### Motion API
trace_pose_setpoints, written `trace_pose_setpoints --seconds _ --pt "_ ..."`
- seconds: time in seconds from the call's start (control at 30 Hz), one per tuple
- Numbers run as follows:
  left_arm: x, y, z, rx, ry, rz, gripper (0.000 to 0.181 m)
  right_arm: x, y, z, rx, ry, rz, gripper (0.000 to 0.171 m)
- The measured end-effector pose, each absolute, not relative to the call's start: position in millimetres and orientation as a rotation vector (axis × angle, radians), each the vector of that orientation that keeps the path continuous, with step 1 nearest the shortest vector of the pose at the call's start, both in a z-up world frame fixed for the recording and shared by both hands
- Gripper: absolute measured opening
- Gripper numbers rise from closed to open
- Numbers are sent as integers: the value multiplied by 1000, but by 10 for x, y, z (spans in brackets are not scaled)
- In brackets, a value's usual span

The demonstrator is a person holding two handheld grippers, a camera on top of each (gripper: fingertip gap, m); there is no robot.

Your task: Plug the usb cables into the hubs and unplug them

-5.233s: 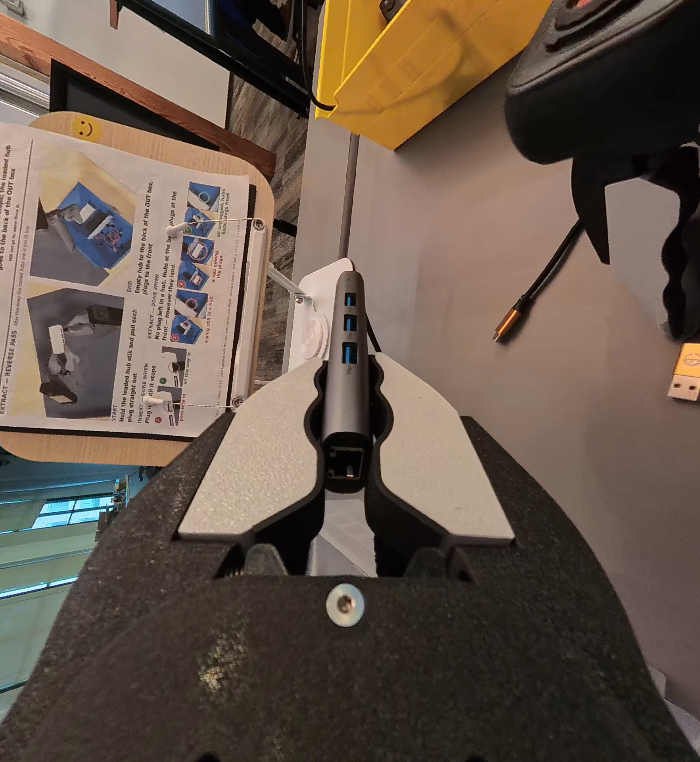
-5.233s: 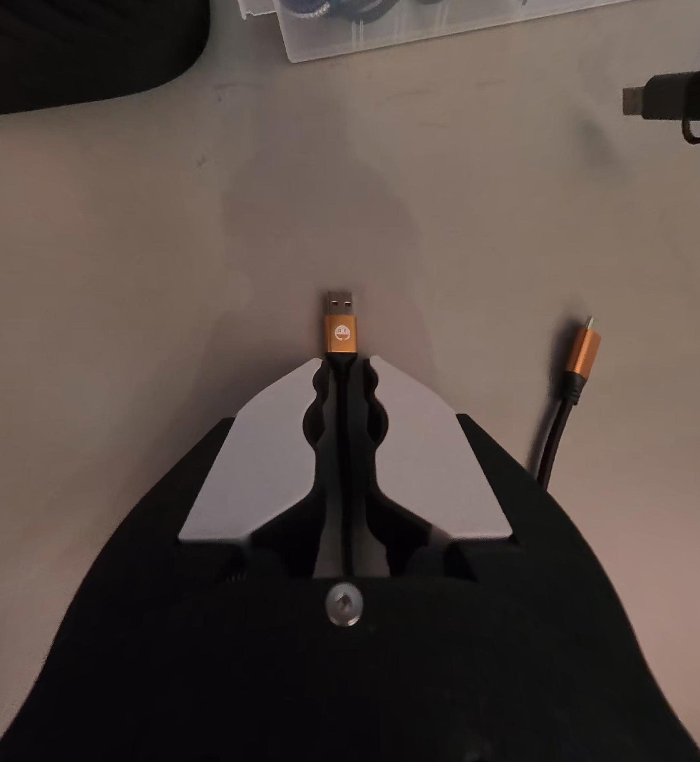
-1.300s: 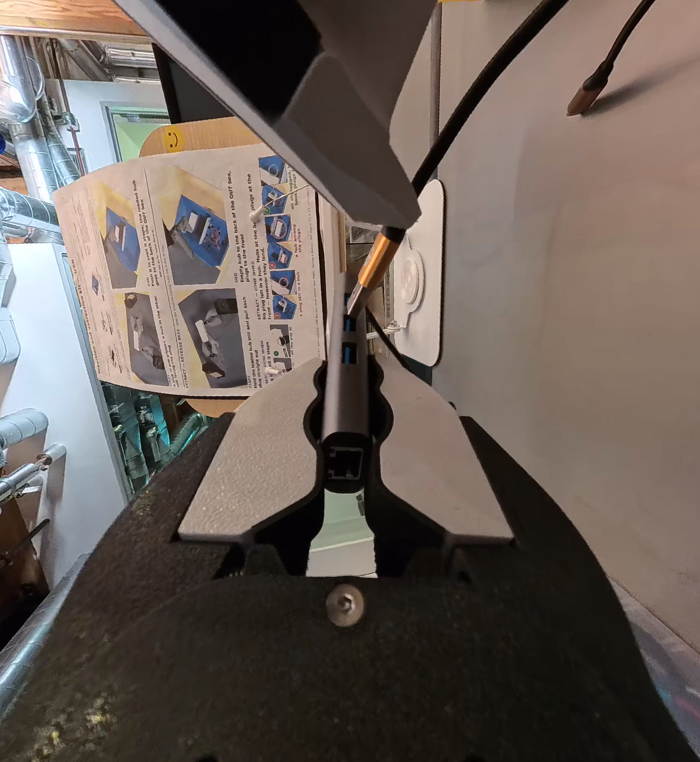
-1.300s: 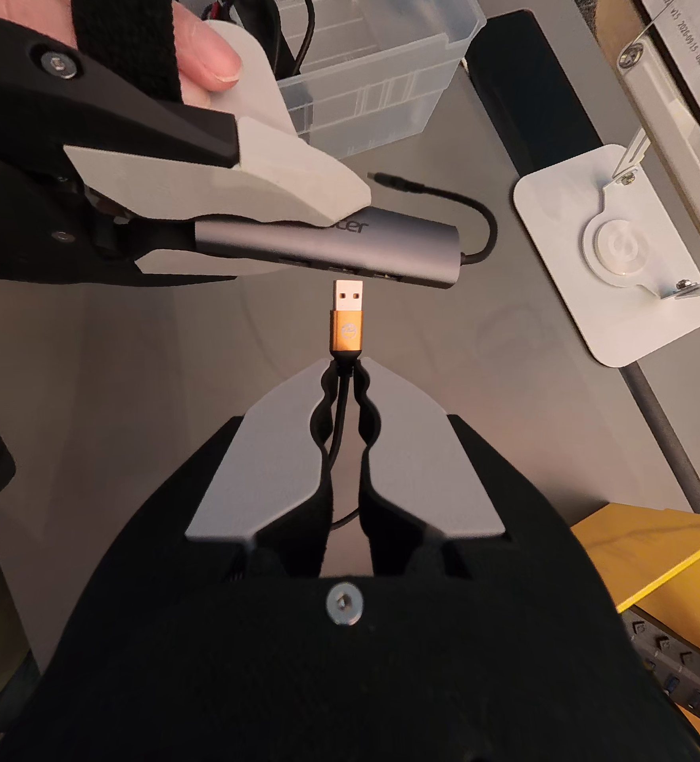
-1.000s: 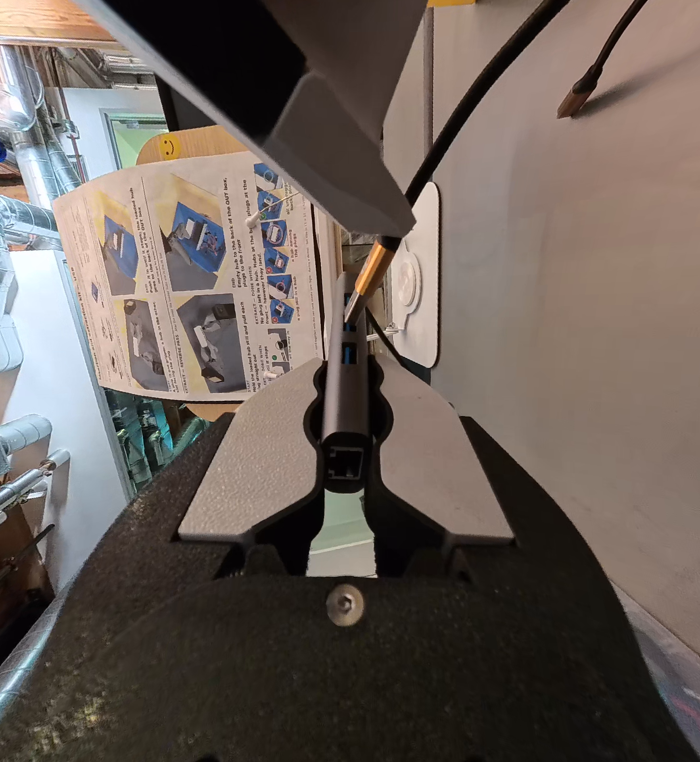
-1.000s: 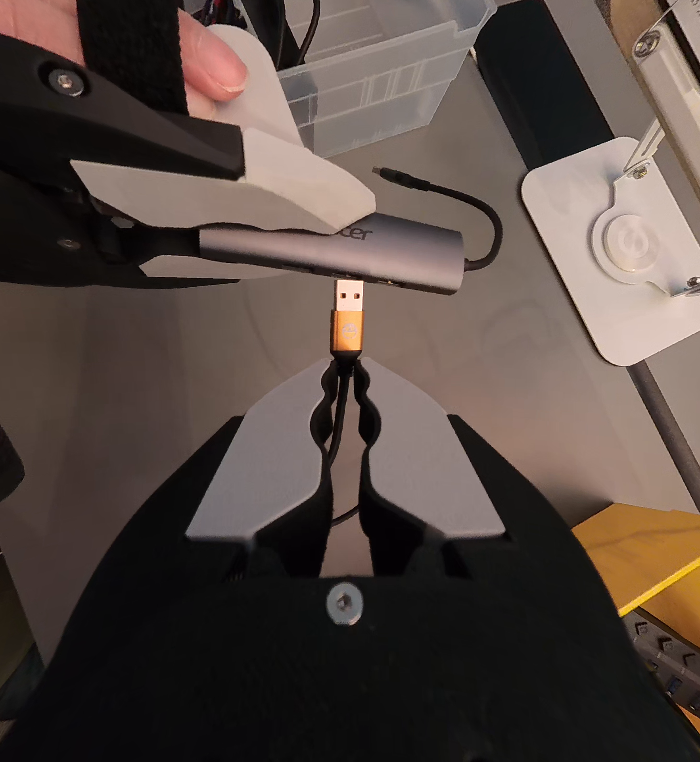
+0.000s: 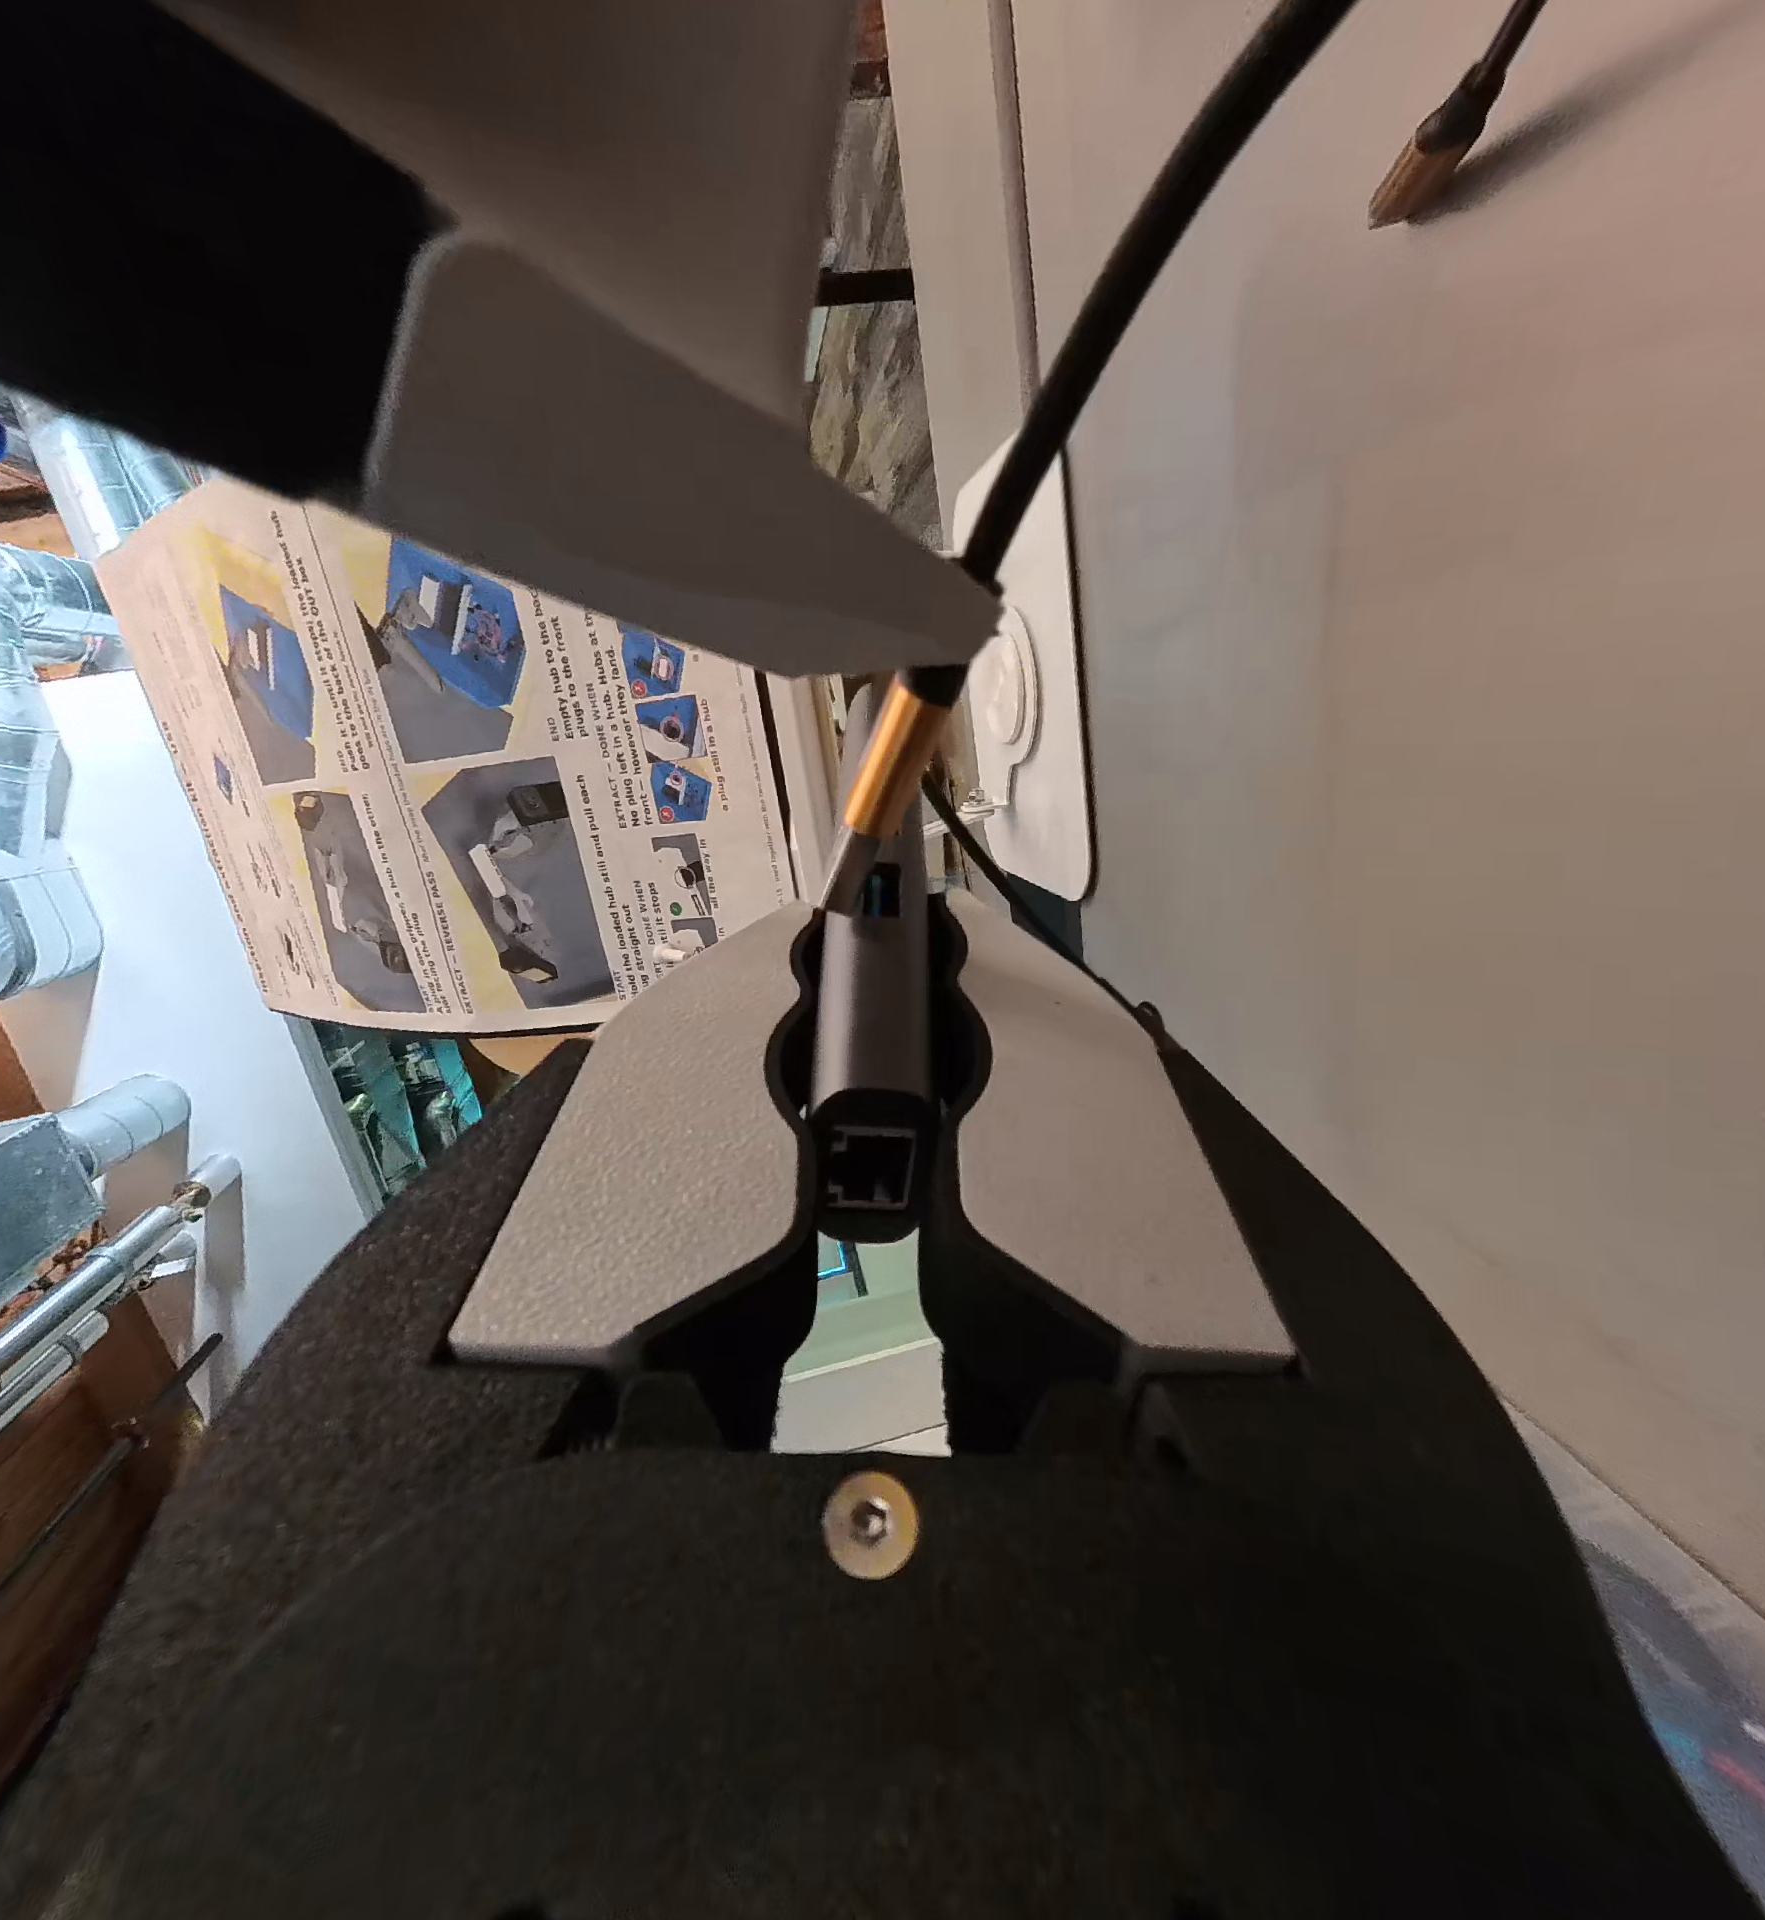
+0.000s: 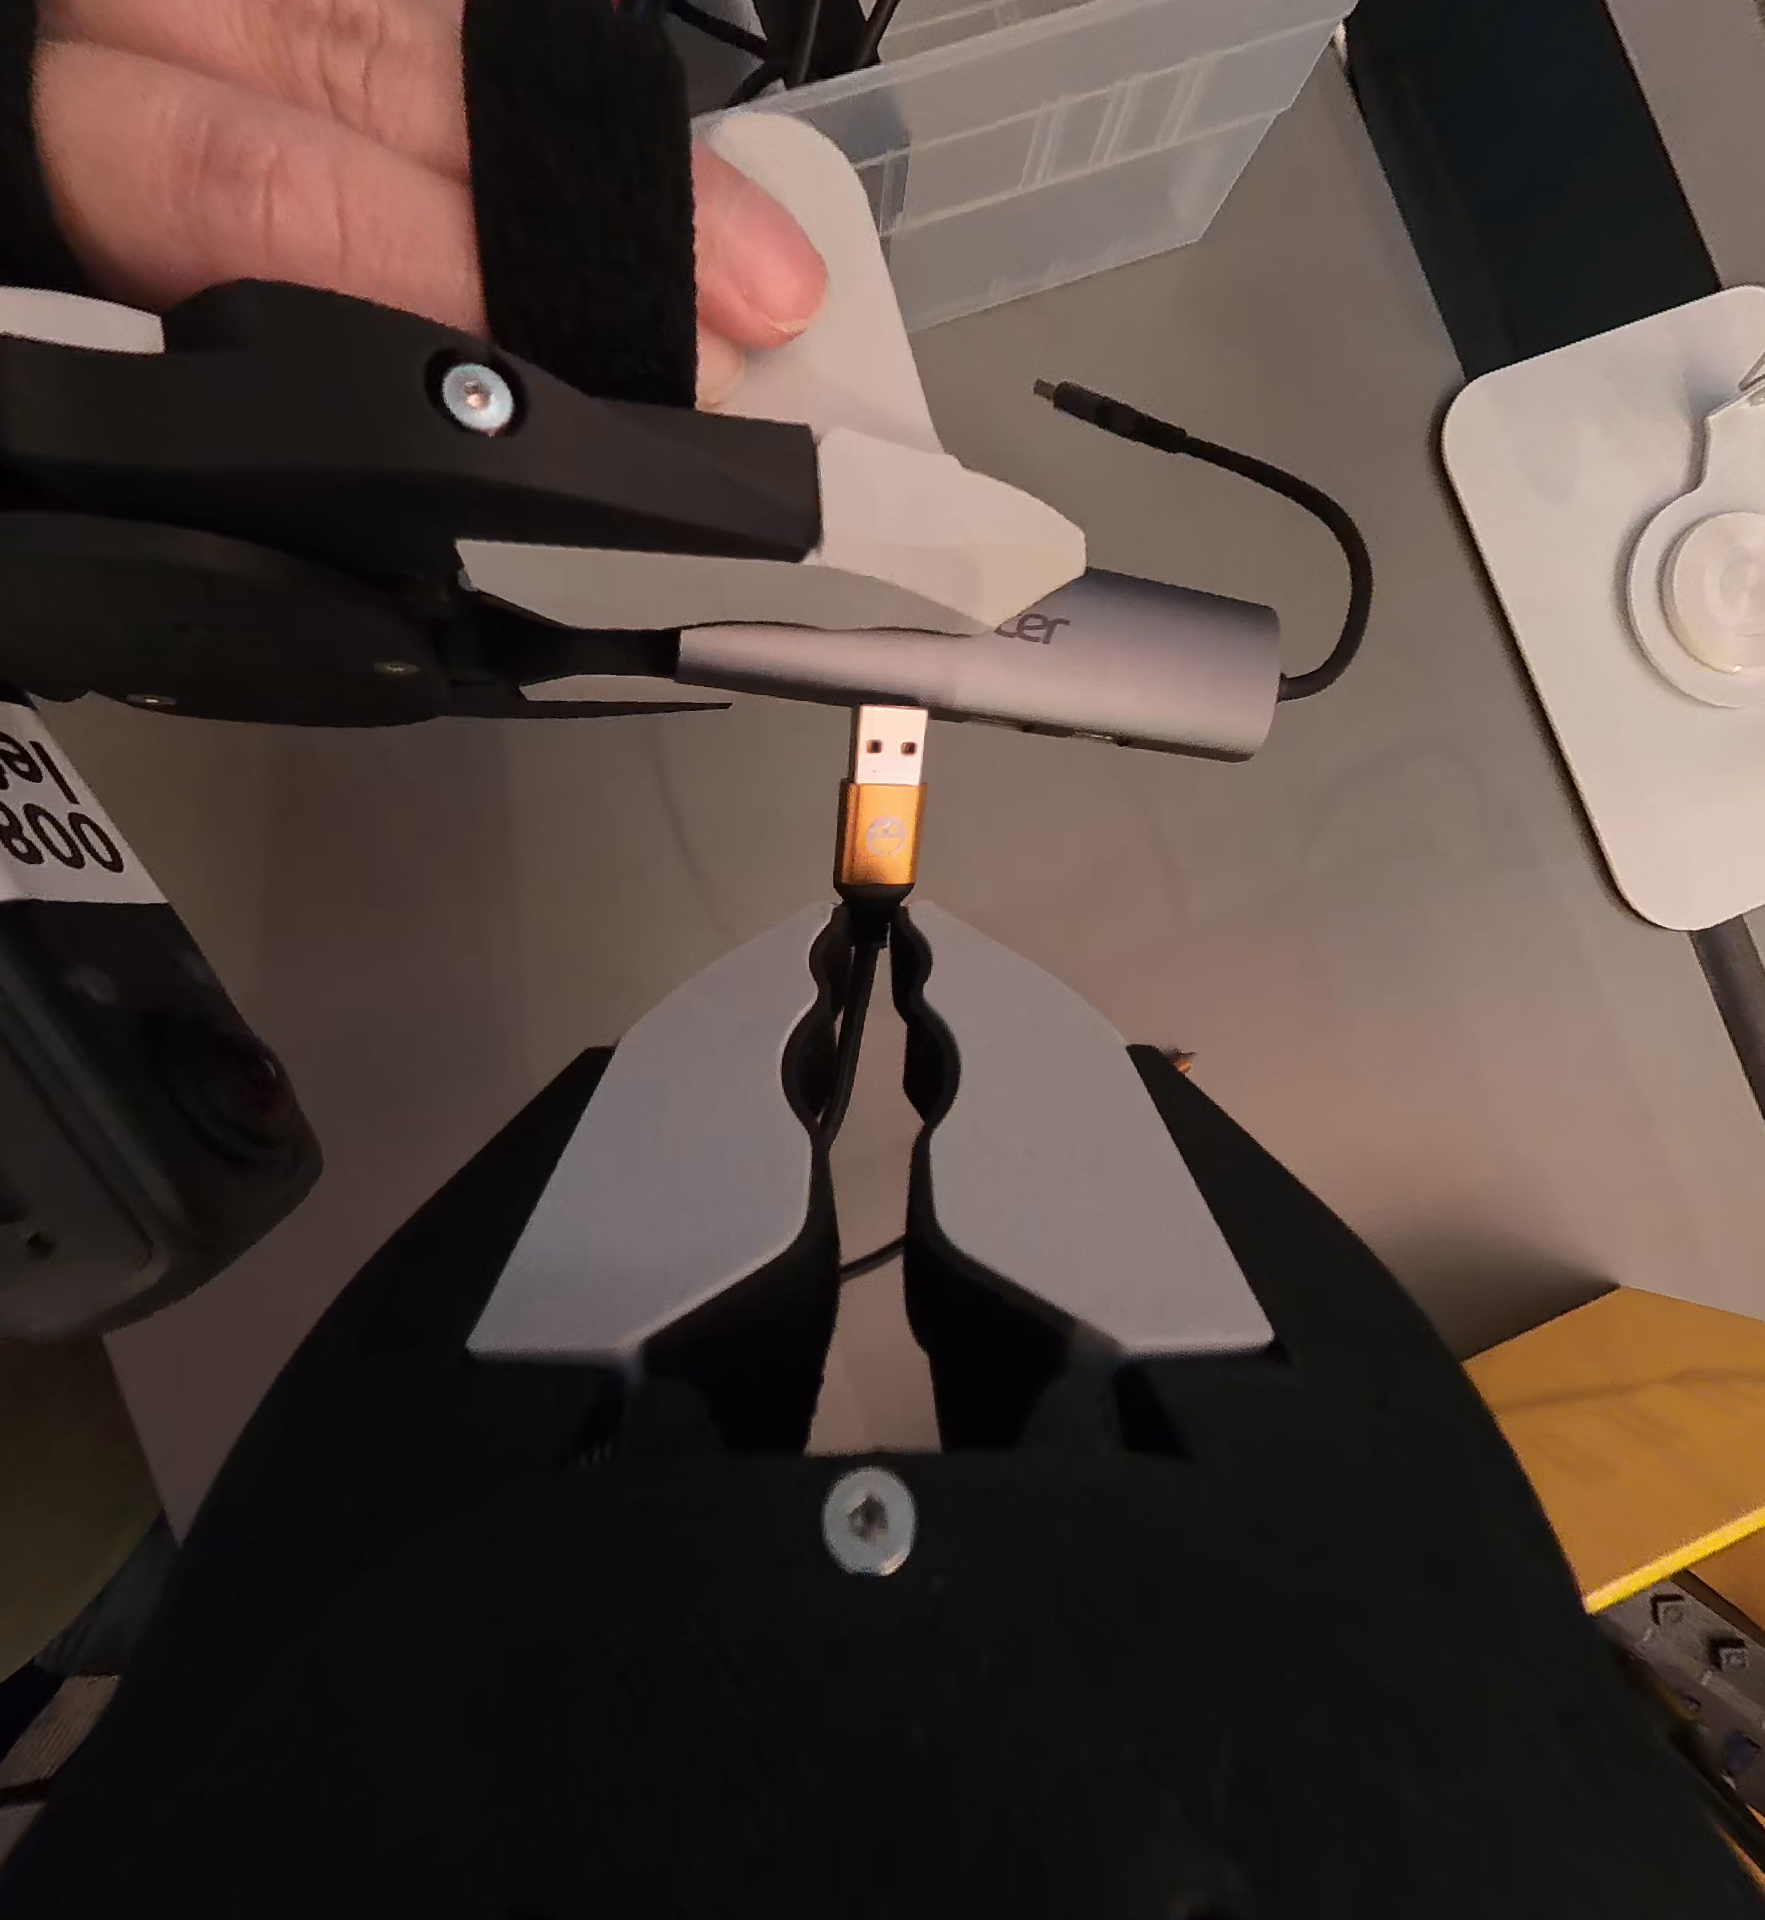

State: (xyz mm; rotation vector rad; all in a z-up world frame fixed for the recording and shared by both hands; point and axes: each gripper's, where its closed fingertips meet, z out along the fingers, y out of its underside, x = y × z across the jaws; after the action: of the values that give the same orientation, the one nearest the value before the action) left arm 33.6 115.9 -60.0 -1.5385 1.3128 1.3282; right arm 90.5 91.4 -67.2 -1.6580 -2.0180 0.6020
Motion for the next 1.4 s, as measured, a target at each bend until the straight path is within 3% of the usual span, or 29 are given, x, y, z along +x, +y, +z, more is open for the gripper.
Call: trace_pose_setpoints --seconds 1.4 --pt "228 1190 -762 -1586 1354 1398 17 792 982 -792 -1671 -1987 585 8"
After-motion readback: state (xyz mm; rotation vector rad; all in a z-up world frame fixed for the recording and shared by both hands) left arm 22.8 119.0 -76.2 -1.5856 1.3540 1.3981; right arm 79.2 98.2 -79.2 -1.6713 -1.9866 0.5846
